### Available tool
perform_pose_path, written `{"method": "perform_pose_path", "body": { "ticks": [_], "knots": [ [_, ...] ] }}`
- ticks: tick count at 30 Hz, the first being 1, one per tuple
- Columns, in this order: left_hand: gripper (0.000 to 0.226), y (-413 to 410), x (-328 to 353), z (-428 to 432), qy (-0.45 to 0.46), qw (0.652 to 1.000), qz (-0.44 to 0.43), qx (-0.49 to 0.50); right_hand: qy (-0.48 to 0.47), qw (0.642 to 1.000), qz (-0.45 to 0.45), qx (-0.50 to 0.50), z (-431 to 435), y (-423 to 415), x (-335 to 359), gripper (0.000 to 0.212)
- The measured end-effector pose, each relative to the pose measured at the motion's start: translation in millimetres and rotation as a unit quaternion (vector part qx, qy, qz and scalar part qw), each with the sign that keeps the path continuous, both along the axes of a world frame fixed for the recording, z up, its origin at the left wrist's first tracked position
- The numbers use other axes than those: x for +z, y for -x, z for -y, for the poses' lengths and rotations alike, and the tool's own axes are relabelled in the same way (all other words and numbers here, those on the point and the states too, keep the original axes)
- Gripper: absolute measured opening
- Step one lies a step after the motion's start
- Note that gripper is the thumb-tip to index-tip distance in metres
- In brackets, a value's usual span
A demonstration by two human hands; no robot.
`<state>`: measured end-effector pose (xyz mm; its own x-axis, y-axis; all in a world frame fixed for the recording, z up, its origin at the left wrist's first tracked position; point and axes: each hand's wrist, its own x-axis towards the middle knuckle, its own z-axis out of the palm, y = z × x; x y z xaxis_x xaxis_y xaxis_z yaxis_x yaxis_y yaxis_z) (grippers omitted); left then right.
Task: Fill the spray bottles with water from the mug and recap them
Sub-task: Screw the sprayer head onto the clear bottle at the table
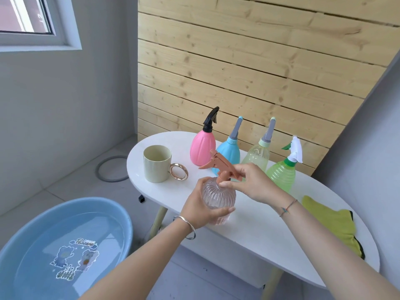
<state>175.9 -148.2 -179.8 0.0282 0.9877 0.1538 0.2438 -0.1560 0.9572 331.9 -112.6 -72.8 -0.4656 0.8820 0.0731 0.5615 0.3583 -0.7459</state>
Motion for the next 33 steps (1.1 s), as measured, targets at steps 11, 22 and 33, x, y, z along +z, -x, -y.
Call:
{"method": "perform_pose_path", "body": {
  "ticks": [11, 22, 33],
  "knots": [
    [0.086, -2.3, -3.9, -1.9, -0.005, 1.000, -0.008, 0.012, -0.135, 0.960, -0.092, -0.227, 27.5, 28.8, -30.5, 0.026],
    [0.084, -2.4, -2.8, -0.5, 0.003, 1.000, -0.011, 0.013, -0.006, 0.983, -0.152, -0.105, 26.9, 18.5, -23.0, 0.019],
    [0.082, -2.9, -4.6, -2.5, -0.010, 1.000, -0.011, 0.007, -0.075, 0.970, -0.132, -0.190, 20.4, 35.6, -33.3, 0.037]
  ]
}}
